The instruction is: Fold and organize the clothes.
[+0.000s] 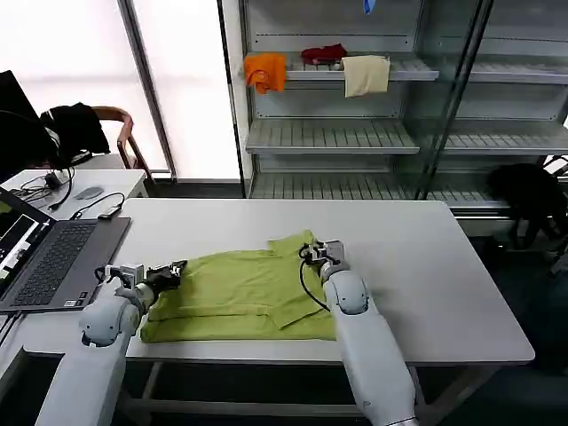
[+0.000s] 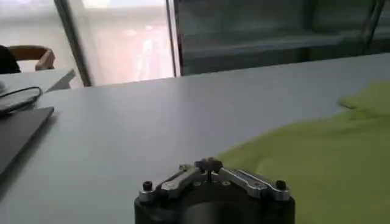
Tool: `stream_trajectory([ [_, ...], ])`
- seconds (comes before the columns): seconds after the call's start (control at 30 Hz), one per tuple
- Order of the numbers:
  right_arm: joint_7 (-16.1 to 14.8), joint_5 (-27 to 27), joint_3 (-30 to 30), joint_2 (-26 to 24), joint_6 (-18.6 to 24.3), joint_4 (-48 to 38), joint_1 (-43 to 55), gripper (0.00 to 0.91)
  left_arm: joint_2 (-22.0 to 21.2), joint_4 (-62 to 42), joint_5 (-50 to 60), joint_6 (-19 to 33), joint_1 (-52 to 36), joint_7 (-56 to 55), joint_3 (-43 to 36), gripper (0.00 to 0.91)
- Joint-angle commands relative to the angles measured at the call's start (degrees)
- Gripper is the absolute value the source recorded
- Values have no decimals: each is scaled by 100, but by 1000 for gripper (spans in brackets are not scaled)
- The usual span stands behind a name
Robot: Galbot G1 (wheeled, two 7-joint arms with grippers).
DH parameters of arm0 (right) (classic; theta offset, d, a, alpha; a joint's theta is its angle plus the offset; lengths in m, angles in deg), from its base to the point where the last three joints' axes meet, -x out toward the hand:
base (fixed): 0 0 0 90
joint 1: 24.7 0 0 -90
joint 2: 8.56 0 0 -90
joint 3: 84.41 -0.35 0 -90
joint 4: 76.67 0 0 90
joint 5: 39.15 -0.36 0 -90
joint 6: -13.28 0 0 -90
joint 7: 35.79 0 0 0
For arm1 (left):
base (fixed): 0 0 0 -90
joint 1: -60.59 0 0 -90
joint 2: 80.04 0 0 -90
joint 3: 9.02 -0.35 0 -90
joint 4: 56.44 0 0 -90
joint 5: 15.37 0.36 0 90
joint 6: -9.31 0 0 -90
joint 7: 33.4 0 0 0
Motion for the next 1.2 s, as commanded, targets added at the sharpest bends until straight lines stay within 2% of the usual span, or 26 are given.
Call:
stream_trajectory([
  [0.03,52,-202,-6,-8,-11,80,-13,0,-13,8,10,5,-10,41,-14,10],
  [0.4,325,-869,50,-182,-9,891,-195,0,-28,342,-376,20,37,-70,99,10],
  [0.73,440,-1159,145,-370,-26,1883,-627,0,77,862,-657,23,392,-44,285,10],
  [1.0,348,-1121,172,-512,-26,2701,-1400,0,128,1195,-869,29,865,113,502,10],
  [1.2,228,-914,166,-526,-23,2993,-1825,0,215,1456,-1047,33,1236,195,708,10],
])
